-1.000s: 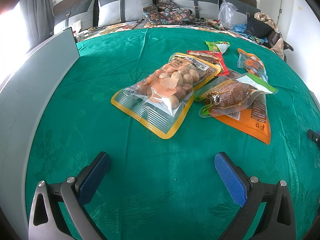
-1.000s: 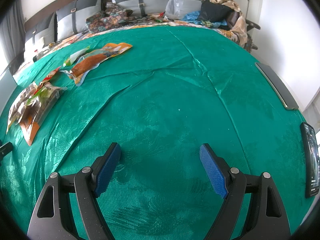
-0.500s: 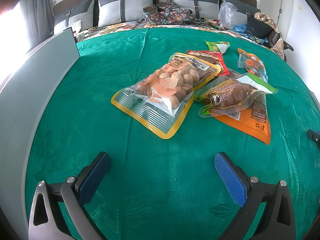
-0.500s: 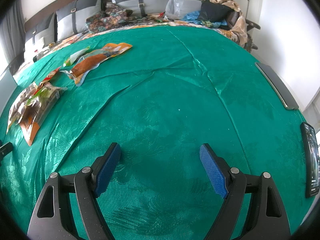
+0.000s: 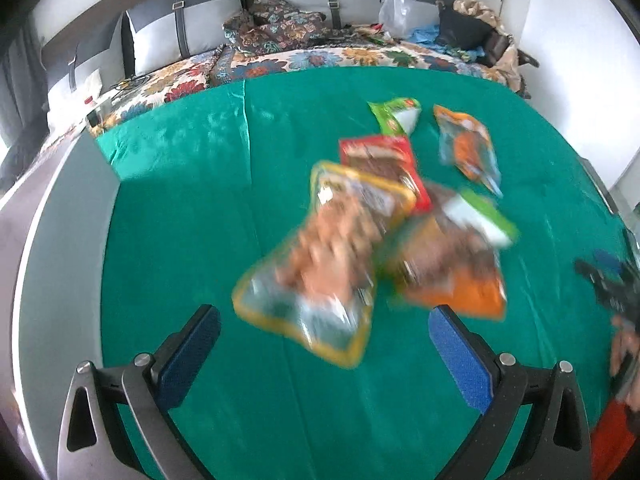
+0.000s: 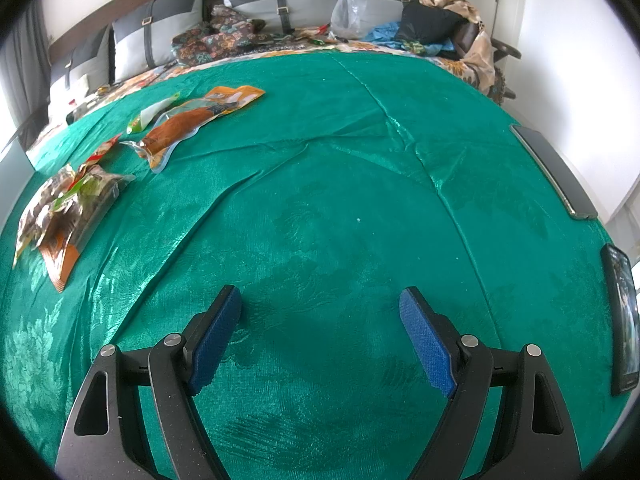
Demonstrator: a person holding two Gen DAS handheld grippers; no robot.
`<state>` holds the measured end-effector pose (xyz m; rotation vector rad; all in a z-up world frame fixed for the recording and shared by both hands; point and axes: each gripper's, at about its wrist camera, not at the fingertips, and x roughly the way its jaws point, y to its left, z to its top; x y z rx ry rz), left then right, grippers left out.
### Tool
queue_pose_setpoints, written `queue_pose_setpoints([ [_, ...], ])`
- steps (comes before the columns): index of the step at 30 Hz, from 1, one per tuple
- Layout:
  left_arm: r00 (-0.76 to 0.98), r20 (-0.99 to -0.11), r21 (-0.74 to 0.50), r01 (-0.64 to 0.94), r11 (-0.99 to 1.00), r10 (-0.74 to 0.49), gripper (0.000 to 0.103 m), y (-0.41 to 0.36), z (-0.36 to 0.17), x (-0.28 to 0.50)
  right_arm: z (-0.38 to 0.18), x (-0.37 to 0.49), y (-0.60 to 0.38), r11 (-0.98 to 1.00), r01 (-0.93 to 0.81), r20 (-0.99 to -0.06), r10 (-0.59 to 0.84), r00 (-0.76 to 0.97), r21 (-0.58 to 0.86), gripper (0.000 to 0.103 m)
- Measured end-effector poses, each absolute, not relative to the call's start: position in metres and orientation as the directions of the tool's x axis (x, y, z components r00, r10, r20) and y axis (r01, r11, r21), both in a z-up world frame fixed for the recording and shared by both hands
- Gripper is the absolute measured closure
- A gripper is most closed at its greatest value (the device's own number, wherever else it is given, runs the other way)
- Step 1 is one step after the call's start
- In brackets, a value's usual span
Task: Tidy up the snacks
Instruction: 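Grasp the clear peanut bag with the left tool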
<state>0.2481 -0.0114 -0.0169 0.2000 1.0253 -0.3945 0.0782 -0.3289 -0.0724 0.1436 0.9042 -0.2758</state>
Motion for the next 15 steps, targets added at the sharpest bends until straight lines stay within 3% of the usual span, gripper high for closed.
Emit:
queue_pose_setpoints([
  [4,0.399,-0.904,0.029,0.423,0.906,-0.157,0.001,-0.035,-0.042,0.302,-0.072,0.078,-0.329,0.955,0.296,-0.791,-0.176,0.586,0.007,0.019],
  [5,0.386,-0.909,0.019,0.413,0.910,-0.156,0.006,-0.037,-0.049,0.307,-0.072,0.078,-0.329,0.955,0.296,-0.791,-0.176,0.586,0.007,0.019],
  [7,0.321,-0.921,-0.095,0.366,0.926,-0.221,0.027,-0.034,-0.064,0.319,-0.072,0.078,-0.329,0.955,0.296,-0.791,-0.176,0.586,0.007,0.018],
  [9,0.379,-0.900,-0.101,0.303,0.948,-0.217,0.045,-0.027,-0.062,0.315,-0.072,0.078,-0.329,0.955,0.296,-0.791,-0.176,0.586,0.007,0.018],
  [15,0.381,-0.907,-0.145,0.118,0.982,-0.180,0.045,0.016,-0.061,0.259,-0.072,0.078,-0.329,0.955,0.296,-0.791,-0.176,0.586,0.007,0.018],
])
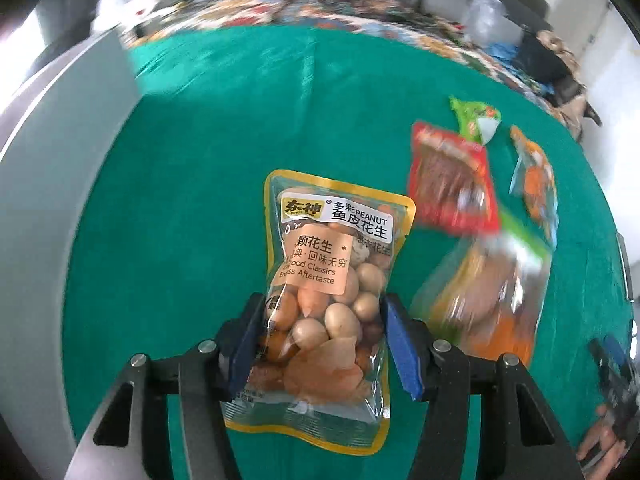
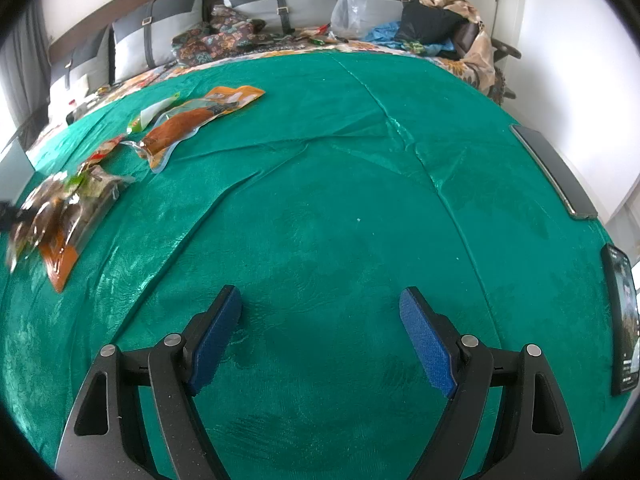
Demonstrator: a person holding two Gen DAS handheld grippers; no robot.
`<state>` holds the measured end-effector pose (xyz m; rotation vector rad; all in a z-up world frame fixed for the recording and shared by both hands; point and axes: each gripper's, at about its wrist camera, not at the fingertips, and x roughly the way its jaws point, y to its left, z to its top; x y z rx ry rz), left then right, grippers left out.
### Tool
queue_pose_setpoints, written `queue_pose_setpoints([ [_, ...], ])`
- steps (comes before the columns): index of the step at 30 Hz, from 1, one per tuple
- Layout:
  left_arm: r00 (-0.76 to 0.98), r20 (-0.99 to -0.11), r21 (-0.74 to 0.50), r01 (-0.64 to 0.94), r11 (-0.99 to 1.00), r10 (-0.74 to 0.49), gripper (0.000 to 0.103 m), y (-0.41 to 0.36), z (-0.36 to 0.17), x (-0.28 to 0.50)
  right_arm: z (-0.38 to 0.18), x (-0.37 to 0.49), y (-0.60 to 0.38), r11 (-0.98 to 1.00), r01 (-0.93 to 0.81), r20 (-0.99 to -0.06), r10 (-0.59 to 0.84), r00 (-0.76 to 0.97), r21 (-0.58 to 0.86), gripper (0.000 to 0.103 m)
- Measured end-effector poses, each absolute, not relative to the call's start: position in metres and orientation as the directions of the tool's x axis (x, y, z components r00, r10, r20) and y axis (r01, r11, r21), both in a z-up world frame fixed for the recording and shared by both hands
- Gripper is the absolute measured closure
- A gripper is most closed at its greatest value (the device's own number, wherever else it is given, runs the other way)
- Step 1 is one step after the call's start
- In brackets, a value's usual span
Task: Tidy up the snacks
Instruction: 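Grasp the clear peanut bag with the left tool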
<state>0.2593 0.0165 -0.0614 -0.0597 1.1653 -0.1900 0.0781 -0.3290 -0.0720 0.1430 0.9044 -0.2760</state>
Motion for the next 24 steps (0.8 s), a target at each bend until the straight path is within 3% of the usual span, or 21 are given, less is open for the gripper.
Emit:
queue_pose_setpoints([
  [4,0.424,-0.888,-0.144,0.111,0.983,-0.177,0.038,0.036,-0.064,0.207,-0.072,0.078,-0.329,0.955,0.295,-0.791,-0.176,0.586,0.007,0.018],
  [6,0.453,-0.877,-0.126,0.102,0.987,-0.159,0.015,0.041,-0.066,0.202,-0.072,0.078,-0.329,0.955,0.295,-0.791,-0.176,0.586,0.007,0.019],
  [11,0.526,-0.846,-0.030,0.120,0.992,-0.089,0.001,0.042,-0.078,0.205,-0.072,0.078,-0.329,0.955,0.296,-0.791,-0.176,0.586,0.007,0.018],
  [24,0.573,-0.815,-0.012,0.137,0.990,-0.089,0.000,0.042,-0.080,0.202,-0.071,0.077,-0.329,0.955,0.296,-0.791,-0.176,0.586,0.006,0.018],
])
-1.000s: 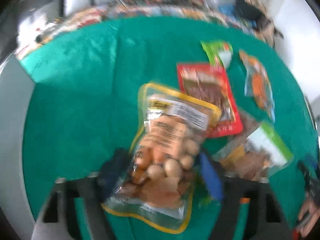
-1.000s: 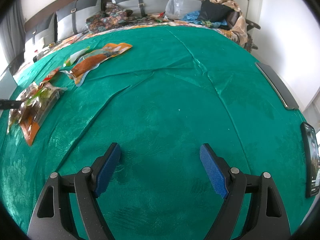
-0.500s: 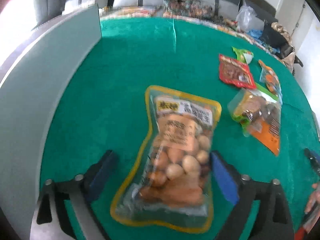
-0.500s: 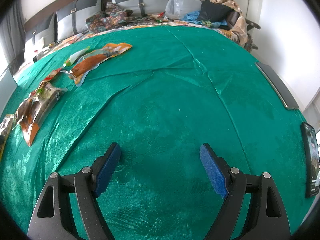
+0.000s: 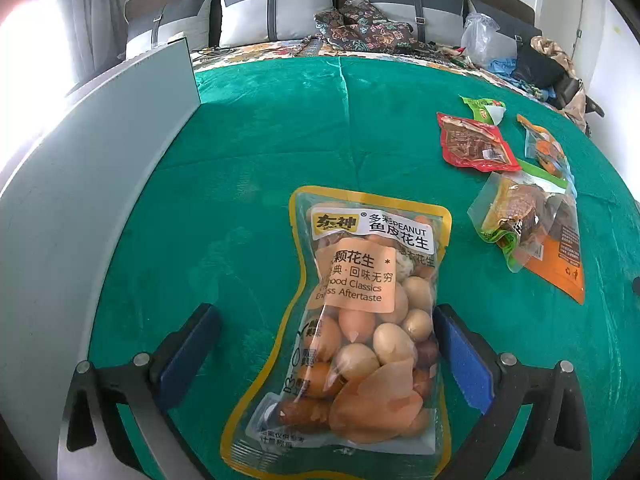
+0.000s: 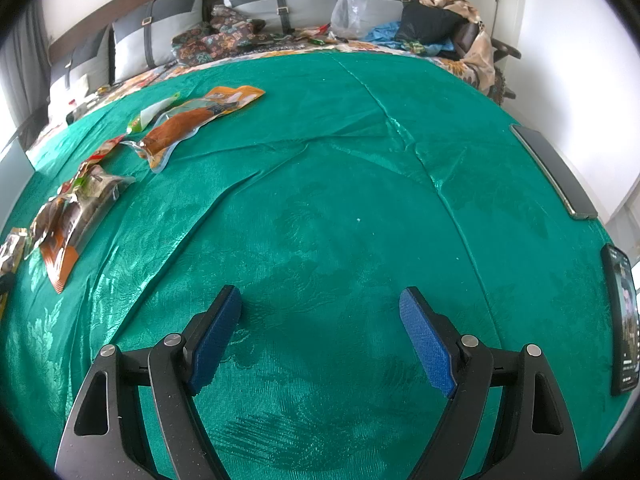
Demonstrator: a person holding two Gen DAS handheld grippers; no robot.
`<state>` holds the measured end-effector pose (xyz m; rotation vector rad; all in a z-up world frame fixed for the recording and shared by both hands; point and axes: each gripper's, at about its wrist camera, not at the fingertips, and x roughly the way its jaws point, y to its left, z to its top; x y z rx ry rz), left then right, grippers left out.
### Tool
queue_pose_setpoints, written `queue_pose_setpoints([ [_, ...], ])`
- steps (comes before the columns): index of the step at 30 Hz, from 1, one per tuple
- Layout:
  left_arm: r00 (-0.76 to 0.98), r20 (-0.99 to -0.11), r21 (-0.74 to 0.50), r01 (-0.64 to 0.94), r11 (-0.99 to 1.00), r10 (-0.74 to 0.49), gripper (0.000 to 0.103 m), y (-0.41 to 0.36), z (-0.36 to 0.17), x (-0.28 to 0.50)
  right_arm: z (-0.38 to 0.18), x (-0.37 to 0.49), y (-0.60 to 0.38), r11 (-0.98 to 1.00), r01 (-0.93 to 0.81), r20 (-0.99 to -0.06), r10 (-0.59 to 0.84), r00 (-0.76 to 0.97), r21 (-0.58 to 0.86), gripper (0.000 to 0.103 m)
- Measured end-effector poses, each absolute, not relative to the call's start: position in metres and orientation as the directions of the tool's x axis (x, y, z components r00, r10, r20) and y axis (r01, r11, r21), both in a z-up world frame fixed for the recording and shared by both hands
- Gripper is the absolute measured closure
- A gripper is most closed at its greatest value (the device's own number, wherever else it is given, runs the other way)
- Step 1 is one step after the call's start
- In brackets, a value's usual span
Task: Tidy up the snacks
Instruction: 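Hold the peanut bag in left tool while right tool grasps the orange chicken pouch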
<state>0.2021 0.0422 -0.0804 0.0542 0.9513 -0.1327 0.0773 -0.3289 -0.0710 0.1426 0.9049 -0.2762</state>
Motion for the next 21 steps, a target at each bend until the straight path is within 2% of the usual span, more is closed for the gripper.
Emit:
queue_pose_setpoints([
  [12,0.573,-0.814,-0.013,0.138,0.990,-0.090,0.000,0.042,-0.081,0.202,-0.070,0.077,-0.329,0.955,0.296,-0.792,-0.176,0.585,0.006,0.018],
  [14,0.573,-0.814,-0.013,0.138,0.990,-0.090,0.000,0.042,-0.081,0.202,-0.071,0.077,-0.329,0.957,0.291,-0.793,-0.172,0.585,0.007,0.016],
  [18,0.574,-0.814,-0.013,0.138,0.990,-0.090,0.000,0.042,-0.081,0.202,-0.074,0.091,-0.331,0.972,0.237,-0.812,-0.137,0.568,0.002,0.016],
  [21,0.573,-0.814,-0.013,0.138,0.990,-0.091,0.000,0.042,-0.081,0.202,-0.062,0.122,-0.335,0.966,0.252,-0.817,-0.093,0.569,0.065,0.016],
])
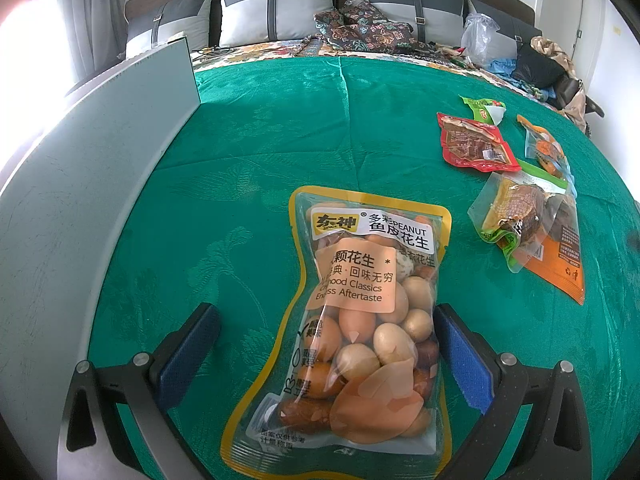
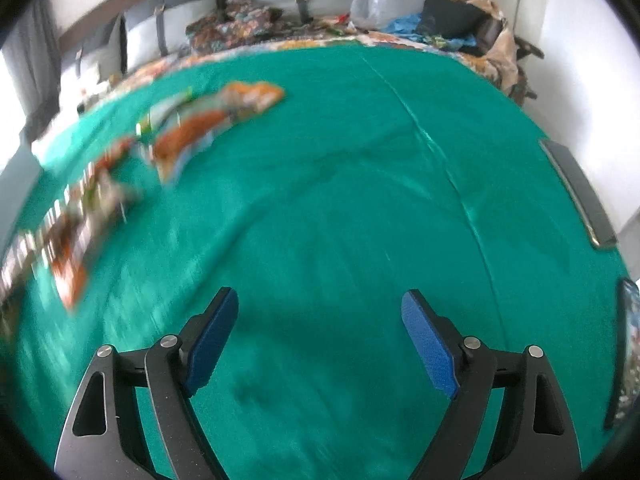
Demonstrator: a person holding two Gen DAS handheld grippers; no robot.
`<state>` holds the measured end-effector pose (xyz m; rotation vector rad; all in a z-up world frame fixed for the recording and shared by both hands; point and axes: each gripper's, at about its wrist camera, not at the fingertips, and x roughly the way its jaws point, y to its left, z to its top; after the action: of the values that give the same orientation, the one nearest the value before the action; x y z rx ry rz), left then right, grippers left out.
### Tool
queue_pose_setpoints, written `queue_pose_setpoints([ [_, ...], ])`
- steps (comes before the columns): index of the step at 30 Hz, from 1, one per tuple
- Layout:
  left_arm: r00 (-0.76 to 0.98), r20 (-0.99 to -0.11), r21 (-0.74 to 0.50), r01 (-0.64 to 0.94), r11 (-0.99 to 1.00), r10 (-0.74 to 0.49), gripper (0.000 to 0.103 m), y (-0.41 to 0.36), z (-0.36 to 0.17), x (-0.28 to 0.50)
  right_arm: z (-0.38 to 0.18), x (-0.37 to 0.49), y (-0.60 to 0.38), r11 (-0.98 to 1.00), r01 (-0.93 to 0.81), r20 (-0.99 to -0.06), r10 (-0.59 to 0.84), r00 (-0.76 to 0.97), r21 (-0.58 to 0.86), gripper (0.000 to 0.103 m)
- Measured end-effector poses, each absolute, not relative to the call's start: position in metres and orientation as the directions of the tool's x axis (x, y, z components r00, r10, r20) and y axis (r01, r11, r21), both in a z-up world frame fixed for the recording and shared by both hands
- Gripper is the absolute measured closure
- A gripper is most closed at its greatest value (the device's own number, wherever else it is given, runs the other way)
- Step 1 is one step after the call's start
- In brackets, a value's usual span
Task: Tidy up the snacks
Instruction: 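Hold the peanut bag in left tool while right tool grasps the orange chicken pouch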
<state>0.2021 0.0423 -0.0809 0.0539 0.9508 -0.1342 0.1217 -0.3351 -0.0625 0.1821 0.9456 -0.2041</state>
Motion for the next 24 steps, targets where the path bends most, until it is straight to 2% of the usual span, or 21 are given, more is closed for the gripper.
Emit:
queue_pose_setpoints([
  [5,0.574,-0.814,-0.013,0.138,0.990,-0.091,0.000,0.042,-0.081,0.202,-0.029,0.211,-0.319,0.916,0.305,-0.771,0.010,0.636,0.263,0.017],
  [7,0.574,-0.814,-0.013,0.138,0.990,-0.091,0.000,0.042,-0.081,0.202,-0.034,0.259,-0.304,0.898,0.342,-0.814,0.030,0.580,0.277,0.017],
  [10,0.574,-0.814,-0.014,0.138,0.990,-0.091,0.000,0.042,-0.081,0.202,-0.059,0.309,-0.279,0.895,0.390,-0.900,0.028,0.436,0.217,0.015],
  [13,0.574,-0.814,-0.014,0.139,0.990,-0.092,0.000,0.042,-0.081,0.202,-0.073,0.332,-0.237,0.945,0.327,-0.929,-0.118,0.351,0.004,0.011],
  [16,0.573,-0.814,-0.013,0.138,0.990,-0.091,0.000,0.042,-0.081,0.202,-0.073,0.322,-0.233,0.964,0.267,-0.906,-0.097,0.412,0.019,0.016],
  [18,0.574,-0.814,-0.014,0.139,0.990,-0.092,0.000,0.042,-0.081,0.202,-0.073,0.311,-0.237,0.979,0.202,-0.894,-0.080,0.440,0.012,0.025],
  [24,0.573,-0.814,-0.014,0.139,0.990,-0.092,0.000,0.042,-0.081,0.202,-0.070,0.251,-0.259,1.000,0.000,-0.887,-0.020,0.461,-0.023,0.031],
])
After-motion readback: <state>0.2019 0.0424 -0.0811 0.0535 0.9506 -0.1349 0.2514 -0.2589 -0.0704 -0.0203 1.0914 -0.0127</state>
